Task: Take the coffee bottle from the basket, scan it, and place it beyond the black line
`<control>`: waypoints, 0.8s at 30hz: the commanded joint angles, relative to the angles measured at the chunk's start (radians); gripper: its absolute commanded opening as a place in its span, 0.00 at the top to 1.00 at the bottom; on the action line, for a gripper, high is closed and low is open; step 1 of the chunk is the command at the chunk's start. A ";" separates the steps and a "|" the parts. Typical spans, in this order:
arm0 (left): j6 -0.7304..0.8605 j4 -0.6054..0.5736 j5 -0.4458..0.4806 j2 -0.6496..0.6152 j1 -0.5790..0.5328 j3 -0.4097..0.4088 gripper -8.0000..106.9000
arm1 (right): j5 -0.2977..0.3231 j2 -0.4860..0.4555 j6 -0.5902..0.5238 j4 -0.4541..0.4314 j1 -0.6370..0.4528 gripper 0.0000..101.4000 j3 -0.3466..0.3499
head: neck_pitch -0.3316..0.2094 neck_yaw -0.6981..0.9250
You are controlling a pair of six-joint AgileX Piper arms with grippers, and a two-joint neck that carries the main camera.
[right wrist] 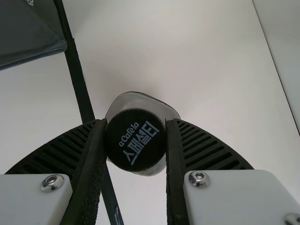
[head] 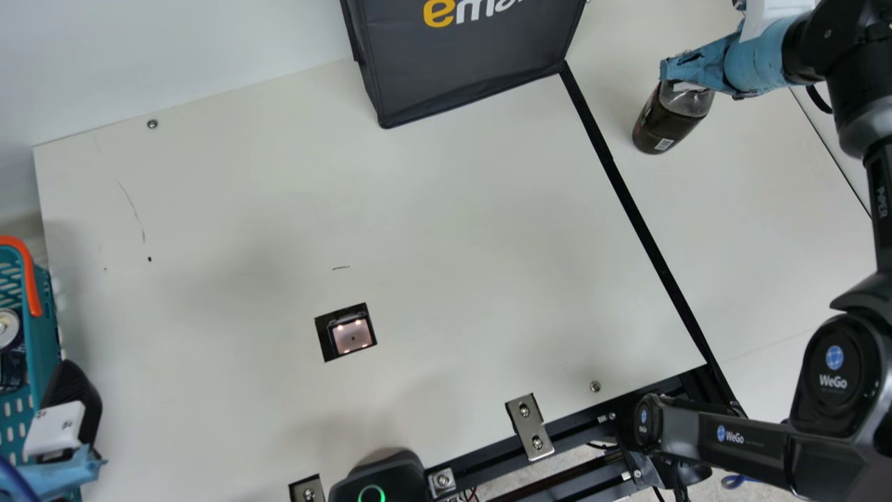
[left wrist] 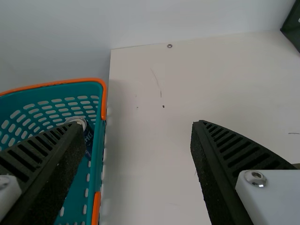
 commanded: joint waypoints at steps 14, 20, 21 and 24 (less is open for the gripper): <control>0.000 0.000 0.000 0.000 0.000 0.000 0.15 | -0.014 -0.008 -0.012 0.006 0.000 0.33 0.015 | -0.017 -0.002; 0.000 0.000 0.000 0.000 0.000 0.000 0.15 | -0.011 -0.007 -0.022 0.009 -0.004 0.13 -0.001 | -0.017 -0.002; 0.000 0.000 0.000 0.000 0.000 0.000 0.15 | -0.009 -0.007 -0.024 0.009 -0.004 0.10 -0.006 | -0.017 -0.002; 0.000 0.000 0.000 0.000 0.000 0.000 0.15 | -0.003 -0.008 -0.029 0.013 -0.002 0.10 -0.022 | -0.017 -0.002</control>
